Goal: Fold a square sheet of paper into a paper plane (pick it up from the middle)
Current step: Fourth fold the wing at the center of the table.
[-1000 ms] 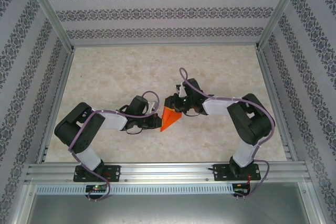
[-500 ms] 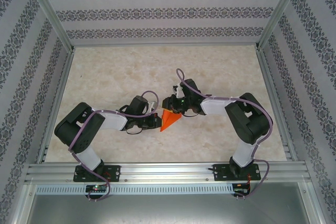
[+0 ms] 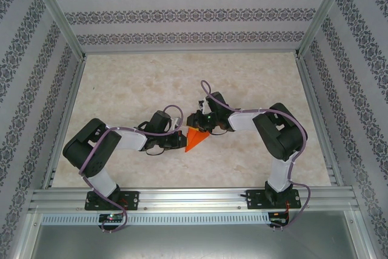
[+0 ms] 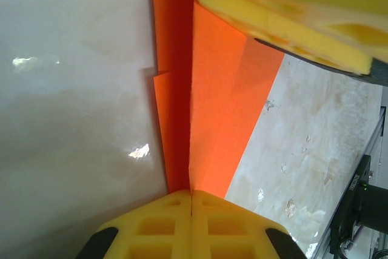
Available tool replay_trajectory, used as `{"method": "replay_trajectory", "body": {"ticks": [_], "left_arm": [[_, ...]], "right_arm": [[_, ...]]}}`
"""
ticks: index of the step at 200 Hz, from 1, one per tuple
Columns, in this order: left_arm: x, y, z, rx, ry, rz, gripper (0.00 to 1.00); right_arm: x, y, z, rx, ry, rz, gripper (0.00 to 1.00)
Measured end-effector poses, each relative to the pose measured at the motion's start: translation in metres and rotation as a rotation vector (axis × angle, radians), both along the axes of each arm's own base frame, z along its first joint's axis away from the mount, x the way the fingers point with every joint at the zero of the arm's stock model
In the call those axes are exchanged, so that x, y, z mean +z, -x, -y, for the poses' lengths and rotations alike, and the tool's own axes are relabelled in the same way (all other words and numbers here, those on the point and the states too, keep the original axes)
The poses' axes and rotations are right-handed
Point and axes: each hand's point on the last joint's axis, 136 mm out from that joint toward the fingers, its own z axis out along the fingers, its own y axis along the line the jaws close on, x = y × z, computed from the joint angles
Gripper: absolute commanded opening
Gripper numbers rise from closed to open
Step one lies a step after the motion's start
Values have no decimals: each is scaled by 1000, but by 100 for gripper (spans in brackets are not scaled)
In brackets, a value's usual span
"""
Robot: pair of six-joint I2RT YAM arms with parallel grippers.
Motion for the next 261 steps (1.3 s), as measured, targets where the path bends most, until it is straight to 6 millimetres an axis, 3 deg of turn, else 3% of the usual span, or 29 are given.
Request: {"method": "replay_trajectory", "body": {"ticks": [118,172,222,261], "left_arm": [[0,1,1,-6,5,-4,0],[3,2,0,-5,4,-3,18],[33,9,-6,-3,19,33,22],[50,12,-9,-2,27,49,13]], "right_arm": [[-13,1,0,31,-10,-20,27],[-14,1,1,35,-8,-15,27],[-14,1,1,45,-8,-3,27],[-14,2,1,48,-9,0,27]]}}
